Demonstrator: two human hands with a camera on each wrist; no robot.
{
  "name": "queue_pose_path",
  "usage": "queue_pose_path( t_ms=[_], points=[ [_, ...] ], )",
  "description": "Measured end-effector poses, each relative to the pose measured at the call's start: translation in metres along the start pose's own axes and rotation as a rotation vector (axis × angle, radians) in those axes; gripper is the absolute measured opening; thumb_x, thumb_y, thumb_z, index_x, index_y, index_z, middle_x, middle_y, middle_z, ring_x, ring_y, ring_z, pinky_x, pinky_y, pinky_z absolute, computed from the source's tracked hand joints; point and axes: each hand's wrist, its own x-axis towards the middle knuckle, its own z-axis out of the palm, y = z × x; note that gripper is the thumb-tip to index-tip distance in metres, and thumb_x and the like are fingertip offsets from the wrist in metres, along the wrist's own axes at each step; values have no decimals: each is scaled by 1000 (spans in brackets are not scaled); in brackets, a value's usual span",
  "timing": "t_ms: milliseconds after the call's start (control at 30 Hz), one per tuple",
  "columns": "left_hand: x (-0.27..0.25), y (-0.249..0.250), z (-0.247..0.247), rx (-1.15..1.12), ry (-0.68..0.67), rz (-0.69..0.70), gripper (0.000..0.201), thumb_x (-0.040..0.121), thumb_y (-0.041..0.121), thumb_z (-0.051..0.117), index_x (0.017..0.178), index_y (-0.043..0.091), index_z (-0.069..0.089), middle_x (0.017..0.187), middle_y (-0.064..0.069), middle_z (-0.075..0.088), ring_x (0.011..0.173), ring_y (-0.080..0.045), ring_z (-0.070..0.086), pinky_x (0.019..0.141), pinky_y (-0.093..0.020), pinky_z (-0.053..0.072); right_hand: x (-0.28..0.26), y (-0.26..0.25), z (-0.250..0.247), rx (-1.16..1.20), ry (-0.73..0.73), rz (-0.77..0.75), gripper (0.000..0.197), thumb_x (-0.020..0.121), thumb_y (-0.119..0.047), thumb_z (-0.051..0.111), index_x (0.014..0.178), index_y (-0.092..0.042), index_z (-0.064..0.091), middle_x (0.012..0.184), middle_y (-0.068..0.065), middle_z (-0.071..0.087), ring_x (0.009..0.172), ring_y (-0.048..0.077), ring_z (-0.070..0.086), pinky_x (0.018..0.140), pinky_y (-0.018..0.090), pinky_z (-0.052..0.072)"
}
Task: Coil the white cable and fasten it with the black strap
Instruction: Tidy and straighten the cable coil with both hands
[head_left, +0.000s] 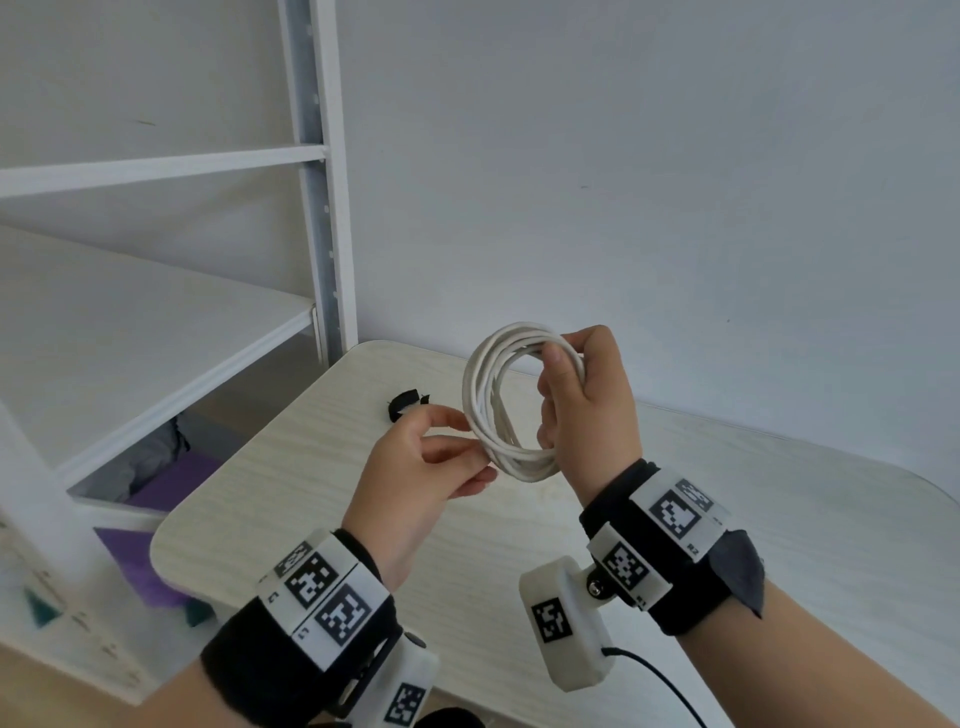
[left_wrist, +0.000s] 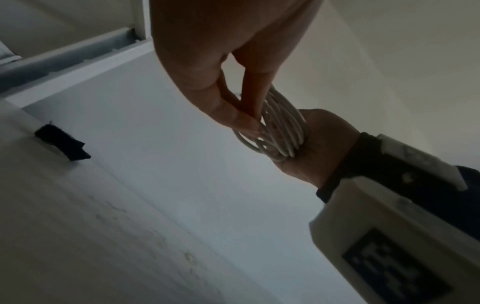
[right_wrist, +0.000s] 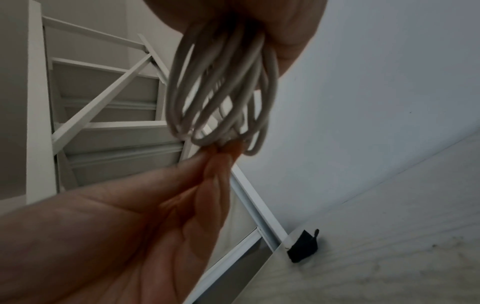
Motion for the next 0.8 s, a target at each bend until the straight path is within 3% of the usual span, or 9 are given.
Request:
queue_pose_path(
  t_ms=[67,167,333,400,467,600,667,733,800],
  points=[
    [-1,1,1,83,-26,31,15,80,9,69,93,17,69,86,-7,75,81,-15,69,77,-25,56,-3,-2,1,54,-14,49,18,95,-19,42,77,-23,41,65,2,45,40,11,33,39,22,30],
    [-6,6,5,106,-71,79,9,78,13,72,81,22,73,87,1,75,85,-10,69,83,-25,53,-4,-2,3,80,-19,75,18,95,-17,42,78,-19,40,63,1,45,39,10,33,39,23,30],
    [0,20,-13,416,-270,50,19,80,14,70,92,29,74,94,5,75,91,-12,67,93,-34,52,-3,0,-3,37,-39,82,14,95,-19,42,81,-17,41,63,2,43,38,11,32,38,23,29],
    [4,30,-23,518,-377,18,20,74,26,73,94,28,73,94,5,74,90,-11,67,94,-38,51,-5,1,-3,43,-65,88,14,95,-17,42,81,-16,40,62,2,42,38,12,30,39,24,27],
    [7,38,-29,609,-456,12,35,66,41,73,97,25,70,94,4,75,89,-9,68,93,-40,51,-6,1,-1,44,-88,90,15,95,-17,43,80,-16,40,62,3,42,40,12,29,40,25,26],
    [11,43,-34,760,-353,78,45,74,53,66,93,13,64,81,5,75,80,-11,69,86,-40,53,-7,-1,0,70,-100,112,16,95,-16,42,80,-16,40,61,2,40,41,13,26,41,24,22],
    [11,44,-33,754,-329,124,57,70,66,59,89,12,66,78,5,71,76,-14,65,80,-40,52,-6,-2,0,76,-97,113,15,95,-16,42,80,-16,40,61,2,39,42,13,27,41,25,22],
    [10,41,-32,752,-286,165,63,64,72,53,83,14,66,79,0,65,73,-14,61,72,-35,48,-6,-2,1,72,-94,110,15,95,-16,42,81,-15,40,61,2,40,43,14,27,41,24,22],
    [11,37,-32,758,-192,209,51,65,68,50,78,21,62,91,1,62,84,-7,60,71,-25,45,-5,-3,1,72,-96,115,14,95,-16,42,82,-15,40,62,2,40,43,14,27,41,24,22]
  ],
)
